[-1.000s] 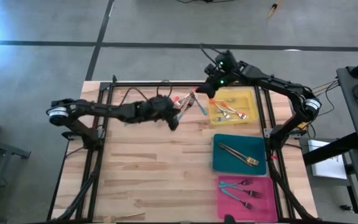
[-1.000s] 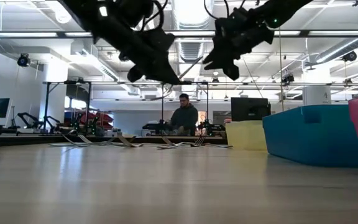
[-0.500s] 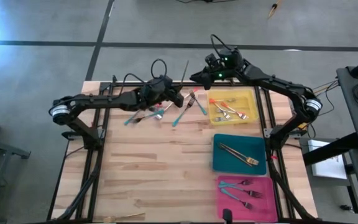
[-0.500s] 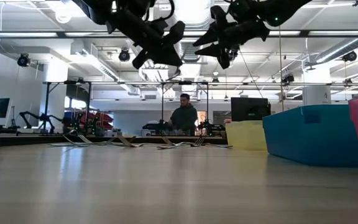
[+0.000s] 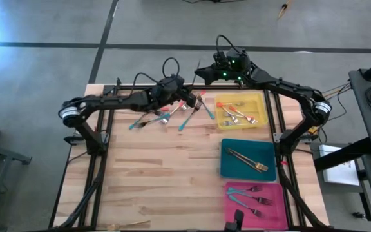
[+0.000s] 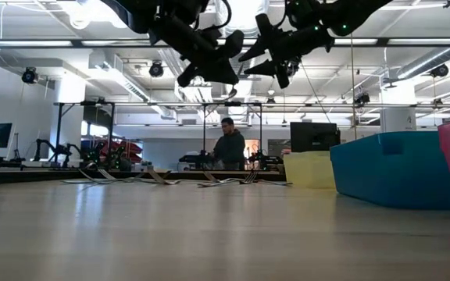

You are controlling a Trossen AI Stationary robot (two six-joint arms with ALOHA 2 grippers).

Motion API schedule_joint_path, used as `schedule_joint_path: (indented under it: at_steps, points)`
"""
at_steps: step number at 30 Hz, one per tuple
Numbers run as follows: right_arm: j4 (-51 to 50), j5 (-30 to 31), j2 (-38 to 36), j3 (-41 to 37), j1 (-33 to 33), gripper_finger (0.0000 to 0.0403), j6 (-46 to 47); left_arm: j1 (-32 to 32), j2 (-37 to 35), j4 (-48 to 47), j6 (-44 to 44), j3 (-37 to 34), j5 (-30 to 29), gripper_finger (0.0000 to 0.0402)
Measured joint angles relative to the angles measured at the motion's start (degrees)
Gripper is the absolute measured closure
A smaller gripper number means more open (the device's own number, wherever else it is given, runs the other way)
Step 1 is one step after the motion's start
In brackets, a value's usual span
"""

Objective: Sort silverware by color (type)
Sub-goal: Put the gold fork into the blue bin

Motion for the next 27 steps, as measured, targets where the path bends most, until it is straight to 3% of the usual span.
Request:
schedule_joint_path:
  at_steps: [8, 17, 27]
  points:
    - [0.80, 0.02, 0.00, 0.00, 0.00, 0.0264, 0.00, 0.09, 0.46, -0.64, 0.14, 0.46, 0.00, 0.0401]
    - [0.88, -0.31, 0.00, 0.00, 0.00, 0.0383, -0.47, 0.15, 0.46, -0.79, 0.16, 0.46, 0.02, 0.0401]
    - [0.76, -0.56, 0.00, 0.00, 0.00, 0.0391, -0.44, 0.15, 0.46, -0.83, 0.14, 0.46, 0.99, 0.0401]
